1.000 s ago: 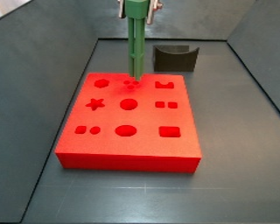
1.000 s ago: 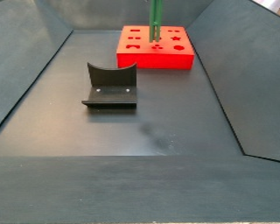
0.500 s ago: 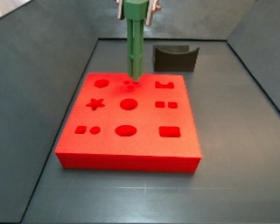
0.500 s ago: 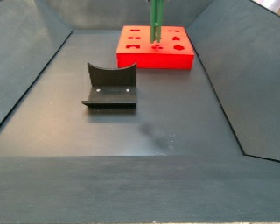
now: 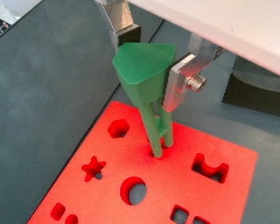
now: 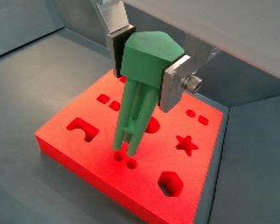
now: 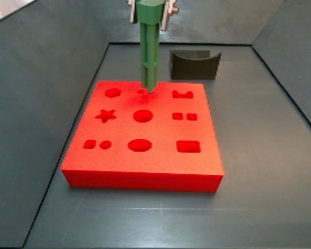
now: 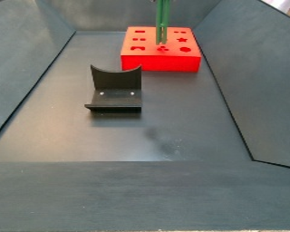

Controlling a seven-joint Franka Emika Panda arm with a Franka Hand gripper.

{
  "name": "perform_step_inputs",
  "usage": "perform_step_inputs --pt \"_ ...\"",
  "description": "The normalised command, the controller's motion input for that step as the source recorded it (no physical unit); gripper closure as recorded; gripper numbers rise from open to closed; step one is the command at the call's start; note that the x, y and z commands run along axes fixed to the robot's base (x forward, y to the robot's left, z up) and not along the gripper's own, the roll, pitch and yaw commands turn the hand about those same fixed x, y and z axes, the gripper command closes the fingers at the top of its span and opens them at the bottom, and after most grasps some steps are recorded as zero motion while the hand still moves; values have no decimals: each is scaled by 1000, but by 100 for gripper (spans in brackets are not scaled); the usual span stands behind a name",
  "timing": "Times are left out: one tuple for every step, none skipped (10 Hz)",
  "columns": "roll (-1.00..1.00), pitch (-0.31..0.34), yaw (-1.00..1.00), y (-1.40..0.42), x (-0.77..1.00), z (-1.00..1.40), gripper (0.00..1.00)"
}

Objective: Pick up the 3 prong object. Move up. Move to above the board. Insert the 3 prong object.
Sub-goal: Insert the 3 prong object.

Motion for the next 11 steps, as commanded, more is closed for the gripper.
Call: perform_step_inputs --pt "43 0 0 0 0 -29 100" --pt "36 0 0 0 6 0 100" --pt "44 0 0 0 89 -6 100" --pt "36 0 0 0 74 -17 100" --pt "44 0 0 0 14 -40 100" --pt "74 0 0 17 0 -83 100" --pt "54 0 0 11 0 -71 100" --pt "50 0 0 0 0 -77 100" --pt "47 0 -40 11 0 -69 100" --pt "37 0 -109 6 17 -43 100" --pt "40 0 -117 37 46 -71 100"
